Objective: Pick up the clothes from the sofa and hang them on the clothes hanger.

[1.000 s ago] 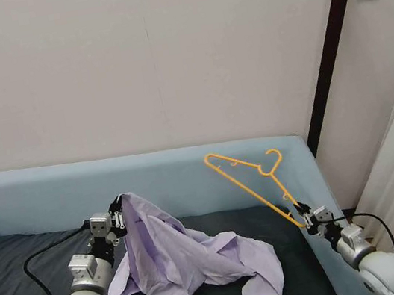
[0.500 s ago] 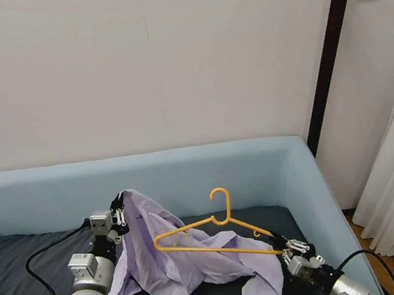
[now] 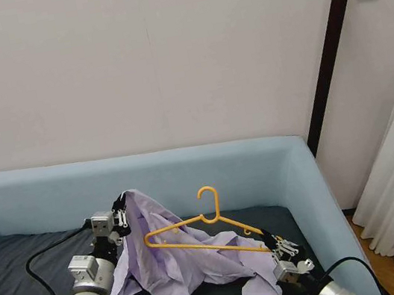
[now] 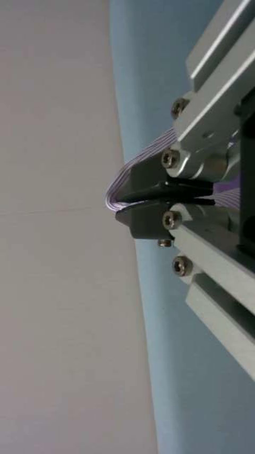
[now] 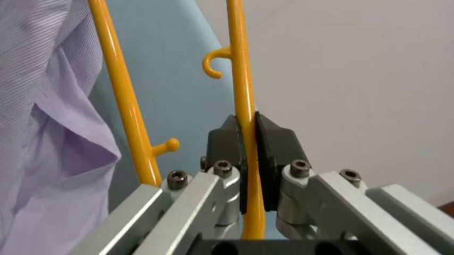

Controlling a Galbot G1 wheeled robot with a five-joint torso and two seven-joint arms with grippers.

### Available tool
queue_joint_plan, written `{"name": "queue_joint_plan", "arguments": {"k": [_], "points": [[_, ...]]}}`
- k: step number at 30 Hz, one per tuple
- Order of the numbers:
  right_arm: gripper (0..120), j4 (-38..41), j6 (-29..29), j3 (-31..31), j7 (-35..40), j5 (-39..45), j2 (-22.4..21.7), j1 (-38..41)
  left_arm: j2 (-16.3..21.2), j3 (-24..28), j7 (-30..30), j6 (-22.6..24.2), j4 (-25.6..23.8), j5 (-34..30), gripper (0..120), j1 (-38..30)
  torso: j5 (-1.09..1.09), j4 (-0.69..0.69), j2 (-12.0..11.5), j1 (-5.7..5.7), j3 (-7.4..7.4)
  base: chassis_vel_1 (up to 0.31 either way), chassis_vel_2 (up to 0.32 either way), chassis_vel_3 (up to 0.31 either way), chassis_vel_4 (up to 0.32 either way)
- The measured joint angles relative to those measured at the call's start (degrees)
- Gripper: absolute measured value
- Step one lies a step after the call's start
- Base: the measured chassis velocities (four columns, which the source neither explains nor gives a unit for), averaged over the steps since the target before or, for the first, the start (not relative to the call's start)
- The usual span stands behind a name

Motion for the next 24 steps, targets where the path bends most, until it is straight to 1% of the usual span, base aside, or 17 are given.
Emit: {"name": "queue_joint_plan", "arguments": {"k": [2, 5, 6, 11, 18, 24], "points": [[4, 0.39, -0.91, -0.7, 0.51, 1.61, -0.05, 0.0, -0.12, 0.0, 0.0, -0.03, -0.32, 0.0, 0, 0.25, 0.0, 0.0, 0.0, 0.0, 0.0, 0.0, 0.0, 0.0, 0.0], [4, 2.69, -6.29, -4.03, 2.97, 8.92, -0.13, -0.02, -0.59, 0.28, 0.0, -0.24, -1.92, 0.19, 0, 1.42, 0.0, 0.0, 0.0, 0.0, 0.0, 0.0, 0.0, 0.0, 0.0], [4, 3.08, -7.1, -4.72, 3.29, 9.69, -0.11, 0.13, -0.69, 0.47, -0.03, -0.27, -2.36, 0.29, 0, 1.59, 0.01, 0.0, 0.0, 0.0, 0.0, 0.0, 0.0, 0.0, 0.0], [4, 3.29, -8.87, -5.87, 4.14, 9.81, 0.47, 1.01, -1.73, 1.34, -0.43, -0.29, -4.04, 0.43, 0, 1.96, 0.0, 0.0, 0.0, 0.0, 0.0, 0.0, 0.0, 0.0, 0.0], [4, 2.75, -9.47, -6.73, 4.73, 8.41, 1.23, 2.08, -3.09, 2.67, -0.49, -0.29, -5.34, 0.72, 0, 2.98, 0.0, 0.0, 0.0, 0.0, 0.0, 0.0, 0.0, 0.0, 0.0], [4, 0.89, -10.57, -8.09, 4.87, 6.8, 2.82, 5.62, -4.79, 5.83, 0.65, -1.08, -6.73, 2.58, 0, 4.79, 0.01, 0.0, 0.0, 0.0, 0.0, 0.0, 0.0, 0.0, 0.0]]}}
